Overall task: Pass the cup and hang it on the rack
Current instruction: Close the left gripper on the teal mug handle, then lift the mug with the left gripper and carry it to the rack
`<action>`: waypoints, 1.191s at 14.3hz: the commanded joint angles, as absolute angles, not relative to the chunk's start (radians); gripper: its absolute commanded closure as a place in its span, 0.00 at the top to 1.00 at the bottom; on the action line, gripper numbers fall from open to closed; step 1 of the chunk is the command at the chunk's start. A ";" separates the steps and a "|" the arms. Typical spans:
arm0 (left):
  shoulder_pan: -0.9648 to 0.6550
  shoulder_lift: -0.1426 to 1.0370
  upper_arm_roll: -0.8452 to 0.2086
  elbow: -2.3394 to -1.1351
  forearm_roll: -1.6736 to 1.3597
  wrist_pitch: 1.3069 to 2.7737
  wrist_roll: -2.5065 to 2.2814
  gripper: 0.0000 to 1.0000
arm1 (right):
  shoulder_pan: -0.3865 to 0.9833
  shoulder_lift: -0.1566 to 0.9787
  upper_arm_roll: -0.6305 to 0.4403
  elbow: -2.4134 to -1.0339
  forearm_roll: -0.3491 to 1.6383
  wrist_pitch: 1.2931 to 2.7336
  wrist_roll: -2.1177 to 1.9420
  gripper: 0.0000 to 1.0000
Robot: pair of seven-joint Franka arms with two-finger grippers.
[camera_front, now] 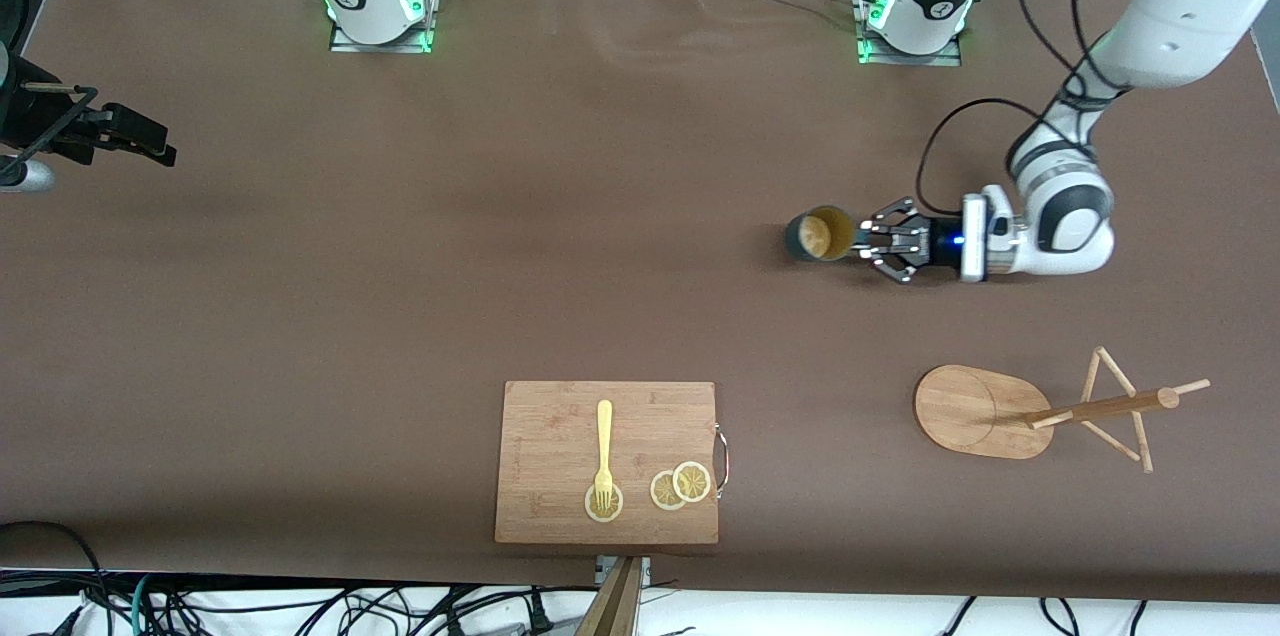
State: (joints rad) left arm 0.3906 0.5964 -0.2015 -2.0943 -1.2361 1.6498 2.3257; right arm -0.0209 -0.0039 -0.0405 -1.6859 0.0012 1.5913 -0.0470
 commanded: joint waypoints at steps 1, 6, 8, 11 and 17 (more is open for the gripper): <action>0.495 0.531 -0.190 -2.135 -1.155 1.586 2.180 0.00 | -0.017 -0.005 -0.038 -1.671 -0.002 1.574 -0.037 1.00; 0.687 0.486 -0.155 -2.163 -1.114 1.465 1.866 0.00 | -0.018 -0.005 -0.038 -1.671 -0.002 1.574 -0.037 1.00; 0.733 0.485 -0.150 -2.158 -1.114 1.415 1.719 0.00 | -0.018 -0.005 -0.038 -1.671 -0.002 1.574 -0.037 1.00; 0.768 0.486 -0.150 -2.126 -1.134 1.364 1.426 0.00 | -0.017 -0.005 -0.038 -1.671 -0.002 1.574 -0.037 1.00; 0.762 0.488 -0.153 -2.037 -1.219 1.355 1.103 0.00 | -0.017 -0.005 -0.038 -1.671 0.000 1.574 -0.037 1.00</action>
